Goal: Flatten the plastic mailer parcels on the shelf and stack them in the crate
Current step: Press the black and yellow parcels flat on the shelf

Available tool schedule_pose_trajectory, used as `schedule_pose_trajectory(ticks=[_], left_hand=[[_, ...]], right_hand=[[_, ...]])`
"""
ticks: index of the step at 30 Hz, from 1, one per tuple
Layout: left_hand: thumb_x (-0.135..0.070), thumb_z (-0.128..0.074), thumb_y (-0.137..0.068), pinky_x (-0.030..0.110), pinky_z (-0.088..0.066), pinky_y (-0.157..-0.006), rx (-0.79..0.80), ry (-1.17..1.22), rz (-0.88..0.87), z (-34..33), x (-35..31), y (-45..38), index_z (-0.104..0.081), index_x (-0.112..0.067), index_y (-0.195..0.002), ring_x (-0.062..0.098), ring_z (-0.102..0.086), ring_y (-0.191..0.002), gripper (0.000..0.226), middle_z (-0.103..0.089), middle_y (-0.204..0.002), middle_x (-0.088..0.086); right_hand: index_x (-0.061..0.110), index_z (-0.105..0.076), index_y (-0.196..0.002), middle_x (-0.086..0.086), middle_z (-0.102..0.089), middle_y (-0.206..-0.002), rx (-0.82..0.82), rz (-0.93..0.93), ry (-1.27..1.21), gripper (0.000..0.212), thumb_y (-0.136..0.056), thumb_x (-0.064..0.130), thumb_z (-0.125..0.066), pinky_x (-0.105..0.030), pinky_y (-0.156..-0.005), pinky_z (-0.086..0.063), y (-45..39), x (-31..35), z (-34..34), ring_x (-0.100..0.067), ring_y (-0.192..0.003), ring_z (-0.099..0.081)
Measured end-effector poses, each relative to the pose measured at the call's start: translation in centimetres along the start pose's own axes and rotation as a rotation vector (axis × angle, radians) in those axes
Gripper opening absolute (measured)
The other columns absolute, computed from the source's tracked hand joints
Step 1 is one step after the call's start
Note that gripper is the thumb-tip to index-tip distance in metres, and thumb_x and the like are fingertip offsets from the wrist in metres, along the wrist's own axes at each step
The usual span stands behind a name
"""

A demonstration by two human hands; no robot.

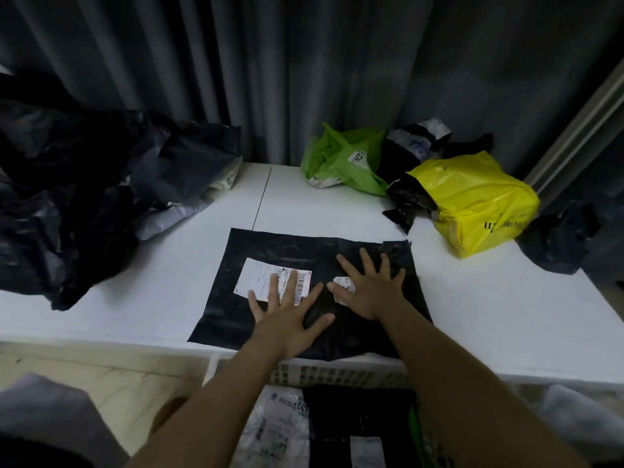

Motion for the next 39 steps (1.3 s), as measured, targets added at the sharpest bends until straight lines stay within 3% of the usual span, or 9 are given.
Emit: schedule_pose_trajectory(ticks=[6, 10, 15, 21, 25, 28, 33, 36, 39], left_hand=[[-0.083, 0.001, -0.073, 0.067, 0.015, -0.107, -0.146, -0.073, -0.005, -1.1, 0.3, -0.1, 0.01, -0.056, -0.143, 0.028, 0.029, -0.142, 0.076, 0.023, -0.157, -0.006], [-0.085, 0.015, -0.064, 0.068, 0.013, -0.107, -0.195, -0.093, -0.014, -1.6, 0.5, -0.1, 0.014, -0.055, -0.142, 0.029, 0.027, -0.143, 0.084, 0.021, -0.158, -0.004], [-0.084, 0.014, -0.066, 0.067, 0.013, -0.107, -0.223, -0.086, -0.015, -1.8, 0.5, -0.1, 0.013, -0.055, -0.143, 0.029, 0.026, -0.143, 0.082, 0.021, -0.158, -0.005], [-0.076, 0.005, -0.081, 0.065, 0.015, -0.108, -0.184, -0.061, 0.019, -1.2, 0.7, 0.0, 0.015, -0.05, -0.145, 0.03, 0.028, -0.142, 0.069, 0.024, -0.157, -0.002], [-0.079, 0.014, -0.07, 0.064, 0.022, -0.103, -0.239, -0.143, 0.12, -0.4, 2.0, 1.1, 0.016, -0.046, -0.146, 0.035, 0.029, -0.14, 0.083, 0.025, -0.157, 0.0], [-0.079, 0.004, -0.077, 0.065, 0.018, -0.106, -0.19, -0.104, 0.194, -0.2, 3.7, 2.1, 0.014, -0.046, -0.147, 0.036, 0.029, -0.141, 0.078, 0.024, -0.157, 0.002], [-0.079, -0.002, -0.081, 0.066, 0.01, -0.109, -0.098, -0.087, 0.232, -0.1, 4.5, 2.5, 0.017, -0.044, -0.147, 0.036, 0.026, -0.141, 0.077, 0.024, -0.158, 0.004], [-0.083, -0.007, -0.079, 0.068, 0.012, -0.107, -0.025, -0.097, 0.229, 1.6, 4.0, 1.7, 0.015, -0.042, -0.148, 0.035, 0.028, -0.141, 0.084, 0.025, -0.157, 0.004], [-0.086, -0.013, -0.076, 0.07, 0.011, -0.106, -0.061, -0.085, 0.156, 3.6, 3.0, -0.5, 0.025, -0.043, -0.144, 0.036, 0.034, -0.138, 0.088, 0.036, -0.152, 0.004]], right_hand=[[0.054, 0.014, -0.144, 0.002, 0.028, -0.156, 0.086, 0.057, 0.062, 0.078, -0.079, 0.085, -0.016, -0.07, -0.108, 0.007, 4.2, -0.2, 1.2, -0.041, -0.141, 0.024], [0.054, 0.016, -0.143, 0.001, 0.028, -0.156, -0.012, 0.058, 0.046, 0.085, -0.068, 0.089, -0.001, -0.068, -0.11, 0.005, 6.1, -0.6, -1.9, -0.041, -0.141, 0.024], [0.056, 0.011, -0.143, 0.001, 0.02, -0.159, -0.201, 0.044, -0.027, 0.078, -0.071, 0.086, 0.0, -0.068, -0.11, 0.005, 6.1, -0.8, -4.6, -0.04, -0.142, 0.022], [0.057, 0.009, -0.143, 0.0, 0.016, -0.16, -0.264, 0.034, -0.023, 0.088, -0.061, 0.087, 0.02, -0.068, -0.109, 0.006, 5.7, -0.6, -5.3, -0.04, -0.143, 0.02], [0.057, 0.008, -0.143, 0.0, 0.014, -0.16, -0.263, 0.036, -0.017, 0.089, -0.06, 0.086, 0.021, -0.068, -0.108, 0.005, 5.7, -0.6, -5.2, -0.04, -0.143, 0.02], [0.057, 0.008, -0.144, 0.0, 0.014, -0.16, -0.248, 0.034, -0.003, 0.089, -0.061, 0.087, 0.019, -0.068, -0.108, 0.004, 6.0, -0.4, -5.0, -0.039, -0.143, 0.02], [0.055, 0.005, -0.145, 0.0, 0.015, -0.16, -0.123, 0.022, -0.006, 0.074, -0.079, 0.085, -0.013, -0.067, -0.11, 0.007, 6.3, -0.4, -3.6, -0.039, -0.143, 0.02], [0.052, 0.006, -0.146, -0.003, 0.009, -0.161, -0.115, 0.028, 0.071, 0.084, -0.073, 0.088, -0.014, -0.066, -0.109, 0.01, 5.9, -0.4, -1.3, -0.04, -0.145, 0.009], [0.053, 0.015, -0.144, -0.002, 0.019, -0.159, -0.204, 0.028, 0.028, 0.093, -0.063, 0.093, -0.01, -0.066, -0.108, 0.011, 4.0, -0.2, 0.6, -0.039, -0.144, 0.016]])
Point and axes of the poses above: each hand's wrist, its own y-axis away from the middle knuckle, its own z-axis out of the back of the hand, x = y × z, the point moved 1 cm from there along -y, towards the middle knuckle
